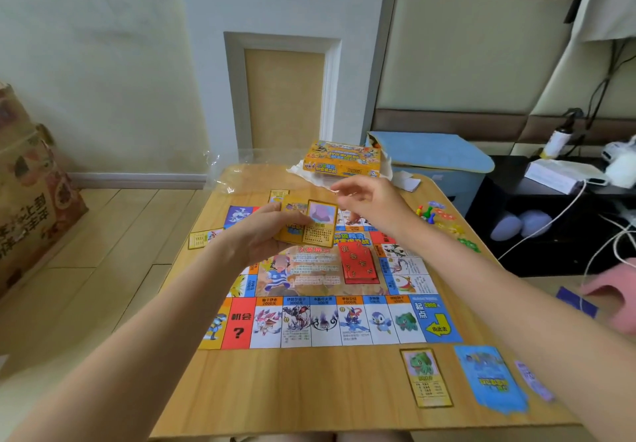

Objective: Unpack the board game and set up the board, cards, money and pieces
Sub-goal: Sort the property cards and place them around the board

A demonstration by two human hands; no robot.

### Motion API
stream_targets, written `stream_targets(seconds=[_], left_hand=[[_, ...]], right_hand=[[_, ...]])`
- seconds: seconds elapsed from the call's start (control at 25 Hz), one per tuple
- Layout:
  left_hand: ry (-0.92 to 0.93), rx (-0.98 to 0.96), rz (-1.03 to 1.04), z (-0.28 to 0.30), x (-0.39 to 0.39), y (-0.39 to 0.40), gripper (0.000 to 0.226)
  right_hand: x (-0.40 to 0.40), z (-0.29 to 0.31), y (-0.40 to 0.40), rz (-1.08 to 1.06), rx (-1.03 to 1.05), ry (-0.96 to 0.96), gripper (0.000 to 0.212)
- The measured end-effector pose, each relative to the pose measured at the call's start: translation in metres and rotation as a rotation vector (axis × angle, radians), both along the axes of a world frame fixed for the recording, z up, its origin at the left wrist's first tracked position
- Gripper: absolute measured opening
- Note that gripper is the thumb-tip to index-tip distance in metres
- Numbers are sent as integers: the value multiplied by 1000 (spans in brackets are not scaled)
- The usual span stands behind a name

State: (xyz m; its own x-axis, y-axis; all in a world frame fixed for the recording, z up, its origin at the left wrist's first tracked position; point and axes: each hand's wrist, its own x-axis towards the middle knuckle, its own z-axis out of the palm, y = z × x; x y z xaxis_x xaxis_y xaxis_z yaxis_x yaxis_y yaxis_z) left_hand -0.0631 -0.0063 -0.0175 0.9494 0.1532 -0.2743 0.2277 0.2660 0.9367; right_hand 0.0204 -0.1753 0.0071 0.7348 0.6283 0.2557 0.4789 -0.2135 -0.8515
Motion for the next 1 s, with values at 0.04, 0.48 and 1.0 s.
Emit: stream_targets(seconds=[0.04,0.48,1.0], left_hand=[[1,44,-21,1,0,-2,9],[-82,-94,86,8,23,0,12],[89,263,492,-22,92,92,13]], right_hand=[[1,-1,1,20,-38,43,23],[26,-8,27,-184,136,210,16],[124,-67,124,-355,-164,349,25]])
